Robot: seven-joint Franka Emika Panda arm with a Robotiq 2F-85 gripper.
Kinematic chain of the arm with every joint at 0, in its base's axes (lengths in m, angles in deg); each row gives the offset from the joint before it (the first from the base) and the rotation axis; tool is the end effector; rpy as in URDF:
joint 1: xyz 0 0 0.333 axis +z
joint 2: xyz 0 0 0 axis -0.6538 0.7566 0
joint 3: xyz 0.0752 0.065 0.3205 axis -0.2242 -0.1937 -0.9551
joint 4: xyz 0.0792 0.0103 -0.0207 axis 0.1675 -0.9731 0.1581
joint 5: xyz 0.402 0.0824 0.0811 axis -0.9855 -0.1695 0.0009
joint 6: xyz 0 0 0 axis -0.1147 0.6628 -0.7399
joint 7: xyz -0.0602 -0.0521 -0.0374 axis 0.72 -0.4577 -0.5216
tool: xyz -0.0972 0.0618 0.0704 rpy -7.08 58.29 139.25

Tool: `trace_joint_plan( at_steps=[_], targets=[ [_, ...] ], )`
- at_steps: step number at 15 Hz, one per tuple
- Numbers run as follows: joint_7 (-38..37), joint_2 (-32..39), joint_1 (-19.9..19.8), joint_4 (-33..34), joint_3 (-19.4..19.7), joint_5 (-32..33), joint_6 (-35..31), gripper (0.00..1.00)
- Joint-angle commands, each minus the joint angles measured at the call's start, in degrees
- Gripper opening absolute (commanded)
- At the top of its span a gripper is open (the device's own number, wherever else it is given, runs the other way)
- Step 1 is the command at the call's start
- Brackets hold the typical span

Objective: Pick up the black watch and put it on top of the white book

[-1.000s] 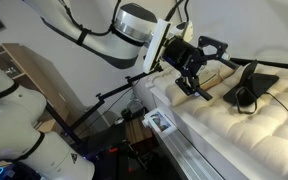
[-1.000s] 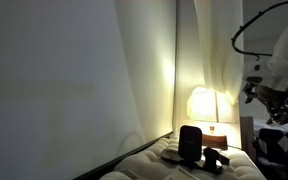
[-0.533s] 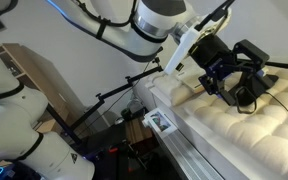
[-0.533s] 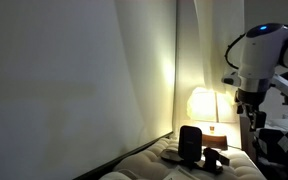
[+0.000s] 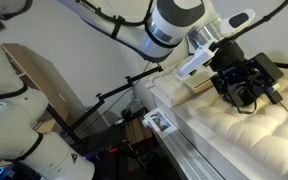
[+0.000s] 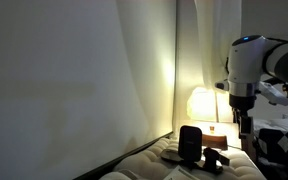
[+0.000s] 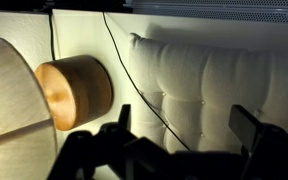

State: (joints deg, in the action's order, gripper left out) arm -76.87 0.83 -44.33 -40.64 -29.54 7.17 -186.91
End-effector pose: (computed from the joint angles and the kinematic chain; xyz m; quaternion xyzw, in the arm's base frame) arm 0.6278 -0.0892 0.2759 0.9513 0.1249 0.0304 0.2802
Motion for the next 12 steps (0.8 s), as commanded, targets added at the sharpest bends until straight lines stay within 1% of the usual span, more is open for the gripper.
trace_joint_plan(
  at_steps=[1,7,12],
  targets=[
    [0.3,0.0,1.2,0.1,1.2,-0.6,-0.1,1.0],
    [0.3,0.0,1.2,0.1,1.2,-0.6,-0.1,1.0],
    [18.2,1.6,-1.1,-0.6,-0.5,-4.5,-7.2,1.0]
  ],
)
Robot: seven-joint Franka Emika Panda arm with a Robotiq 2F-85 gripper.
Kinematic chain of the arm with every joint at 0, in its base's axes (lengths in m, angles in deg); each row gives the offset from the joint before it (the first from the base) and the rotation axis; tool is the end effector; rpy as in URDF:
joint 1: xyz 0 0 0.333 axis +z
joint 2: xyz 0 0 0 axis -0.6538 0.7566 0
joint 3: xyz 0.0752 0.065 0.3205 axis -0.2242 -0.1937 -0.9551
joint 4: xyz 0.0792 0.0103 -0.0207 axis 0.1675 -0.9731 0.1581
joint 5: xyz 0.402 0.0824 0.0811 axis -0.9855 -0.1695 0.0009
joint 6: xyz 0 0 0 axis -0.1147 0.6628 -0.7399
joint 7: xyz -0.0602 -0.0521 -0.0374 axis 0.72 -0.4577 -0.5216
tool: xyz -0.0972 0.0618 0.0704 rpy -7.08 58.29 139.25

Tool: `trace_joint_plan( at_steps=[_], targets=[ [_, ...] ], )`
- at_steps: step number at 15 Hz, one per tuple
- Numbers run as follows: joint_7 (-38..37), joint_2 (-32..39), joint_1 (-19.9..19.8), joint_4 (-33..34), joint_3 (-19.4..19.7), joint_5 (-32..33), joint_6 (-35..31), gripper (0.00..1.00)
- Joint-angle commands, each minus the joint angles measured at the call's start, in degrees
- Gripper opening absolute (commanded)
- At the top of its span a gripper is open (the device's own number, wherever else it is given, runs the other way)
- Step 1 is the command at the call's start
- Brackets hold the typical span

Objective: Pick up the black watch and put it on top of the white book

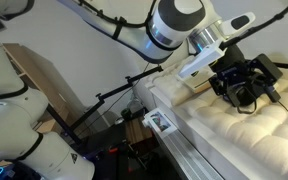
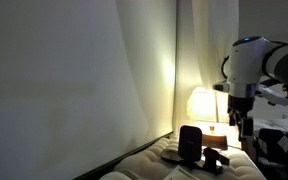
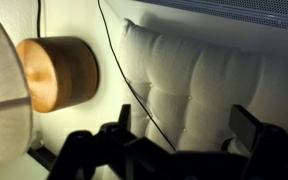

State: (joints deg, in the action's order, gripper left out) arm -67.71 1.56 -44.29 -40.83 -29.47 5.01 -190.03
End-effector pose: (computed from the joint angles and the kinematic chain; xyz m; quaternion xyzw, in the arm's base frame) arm 0.6314 -0.0830 0.2692 0.9447 0.1967 0.0263 0.2609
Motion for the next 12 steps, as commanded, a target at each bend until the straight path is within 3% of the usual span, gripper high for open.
trace_joint_plan(
  at_steps=[1,5,12],
  targets=[
    [12.9,1.3,-1.4,-0.4,-0.7,-3.4,-5.2,1.0],
    [26.5,3.9,-2.8,-0.2,-1.6,-7.5,-10.5,1.0],
    [35.5,5.1,-2.4,-0.9,-2.0,-8.1,-12.3,1.0]
  ],
)
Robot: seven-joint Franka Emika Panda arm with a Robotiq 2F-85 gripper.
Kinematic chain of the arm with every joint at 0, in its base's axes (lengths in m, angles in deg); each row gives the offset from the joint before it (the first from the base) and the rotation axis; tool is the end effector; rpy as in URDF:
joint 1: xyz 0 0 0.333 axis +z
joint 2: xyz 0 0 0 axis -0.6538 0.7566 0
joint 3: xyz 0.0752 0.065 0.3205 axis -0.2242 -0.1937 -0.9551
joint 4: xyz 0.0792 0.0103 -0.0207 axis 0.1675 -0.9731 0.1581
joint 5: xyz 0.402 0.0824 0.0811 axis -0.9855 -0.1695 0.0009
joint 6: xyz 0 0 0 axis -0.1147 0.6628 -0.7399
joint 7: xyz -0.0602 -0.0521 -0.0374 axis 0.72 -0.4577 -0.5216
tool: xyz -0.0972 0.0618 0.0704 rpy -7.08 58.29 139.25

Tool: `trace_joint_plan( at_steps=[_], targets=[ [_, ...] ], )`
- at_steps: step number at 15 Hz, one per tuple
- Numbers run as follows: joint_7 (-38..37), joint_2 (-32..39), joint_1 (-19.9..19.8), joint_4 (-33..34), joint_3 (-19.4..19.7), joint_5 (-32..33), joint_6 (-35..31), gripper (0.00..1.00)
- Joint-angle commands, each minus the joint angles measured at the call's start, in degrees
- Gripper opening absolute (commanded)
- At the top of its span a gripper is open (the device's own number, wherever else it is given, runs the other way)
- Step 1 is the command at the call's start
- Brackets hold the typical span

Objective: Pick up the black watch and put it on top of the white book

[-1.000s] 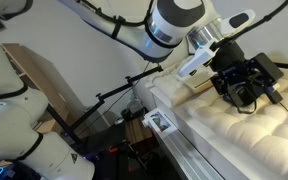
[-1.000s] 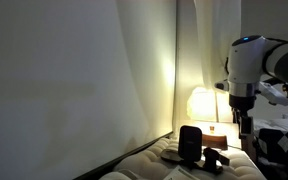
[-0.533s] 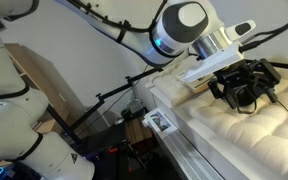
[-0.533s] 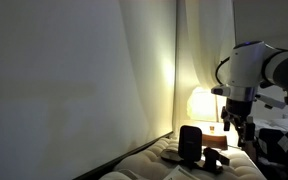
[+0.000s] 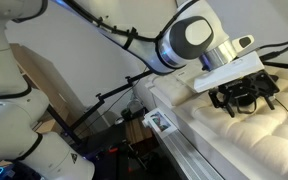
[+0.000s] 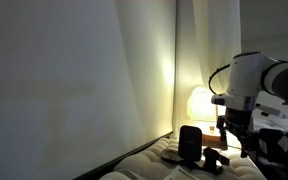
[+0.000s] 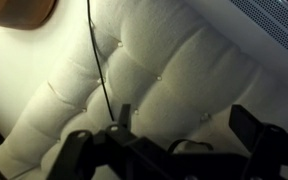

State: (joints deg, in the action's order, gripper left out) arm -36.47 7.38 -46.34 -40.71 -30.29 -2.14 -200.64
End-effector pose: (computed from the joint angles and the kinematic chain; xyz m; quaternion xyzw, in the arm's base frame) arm 0.6408 -0.0784 0.2186 0.8835 0.4238 0.0148 0.1989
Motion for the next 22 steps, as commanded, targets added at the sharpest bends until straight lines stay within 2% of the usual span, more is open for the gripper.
trace_joint_plan(
  at_steps=[1,5,19,22],
  targets=[
    [4.1,-1.4,0.4,-1.8,-0.8,0.5,-2.0,1.0],
    [4.5,-1.5,2.0,-2.3,-1.5,2.3,-3.5,1.0],
    [7.6,4.1,1.5,2.7,-2.6,-2.4,-0.6,1.0],
    [11.3,4.7,0.8,2.9,-3.7,-4.6,0.6,1.0]
  ],
)
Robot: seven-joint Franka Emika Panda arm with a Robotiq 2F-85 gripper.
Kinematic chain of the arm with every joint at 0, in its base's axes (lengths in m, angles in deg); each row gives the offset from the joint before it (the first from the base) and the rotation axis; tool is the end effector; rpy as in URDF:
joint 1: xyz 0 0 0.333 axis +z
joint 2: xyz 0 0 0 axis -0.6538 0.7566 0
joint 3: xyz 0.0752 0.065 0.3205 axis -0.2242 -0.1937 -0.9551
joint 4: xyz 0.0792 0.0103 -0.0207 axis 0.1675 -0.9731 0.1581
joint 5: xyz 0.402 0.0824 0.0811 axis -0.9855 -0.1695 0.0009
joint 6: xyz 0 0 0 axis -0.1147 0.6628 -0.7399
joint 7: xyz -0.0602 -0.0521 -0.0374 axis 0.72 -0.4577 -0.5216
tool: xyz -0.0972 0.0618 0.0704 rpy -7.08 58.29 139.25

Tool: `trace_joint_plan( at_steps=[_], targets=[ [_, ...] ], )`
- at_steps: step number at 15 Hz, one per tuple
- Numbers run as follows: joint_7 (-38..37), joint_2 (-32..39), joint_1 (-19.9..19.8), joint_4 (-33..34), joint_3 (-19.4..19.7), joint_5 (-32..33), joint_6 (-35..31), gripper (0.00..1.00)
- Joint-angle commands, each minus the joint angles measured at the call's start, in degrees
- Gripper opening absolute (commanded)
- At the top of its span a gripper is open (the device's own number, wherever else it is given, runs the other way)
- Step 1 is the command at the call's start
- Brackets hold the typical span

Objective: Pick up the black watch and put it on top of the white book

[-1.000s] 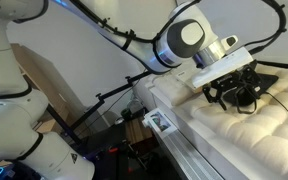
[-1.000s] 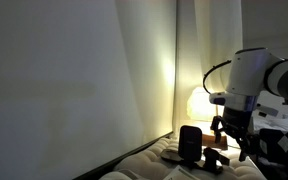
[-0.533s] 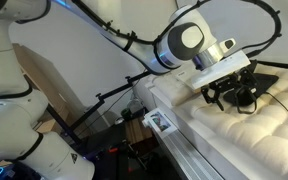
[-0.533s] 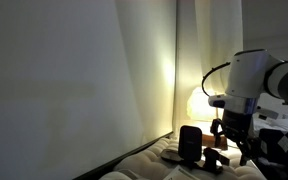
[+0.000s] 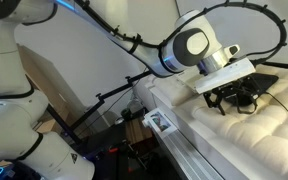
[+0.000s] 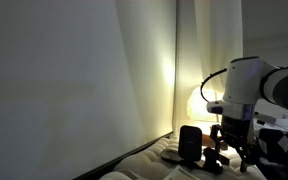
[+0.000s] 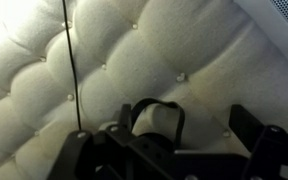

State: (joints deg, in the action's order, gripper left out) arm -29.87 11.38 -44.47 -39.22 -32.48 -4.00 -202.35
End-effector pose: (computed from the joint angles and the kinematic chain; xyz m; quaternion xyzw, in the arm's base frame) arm 0.6491 -0.0310 0.1871 0.8498 0.4975 0.0143 0.1736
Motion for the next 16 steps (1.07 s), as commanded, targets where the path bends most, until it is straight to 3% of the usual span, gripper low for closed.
trace_joint_plan(
  at_steps=[1,6,16],
  targets=[
    [5.7,0.7,-0.8,1.4,-1.4,-3.2,2.4,1.0],
    [11.0,0.8,-0.2,1.7,-1.3,-6.5,3.8,1.0],
    [11.2,3.8,0.4,8.0,-0.8,-8.2,14.9,1.0]
  ],
)
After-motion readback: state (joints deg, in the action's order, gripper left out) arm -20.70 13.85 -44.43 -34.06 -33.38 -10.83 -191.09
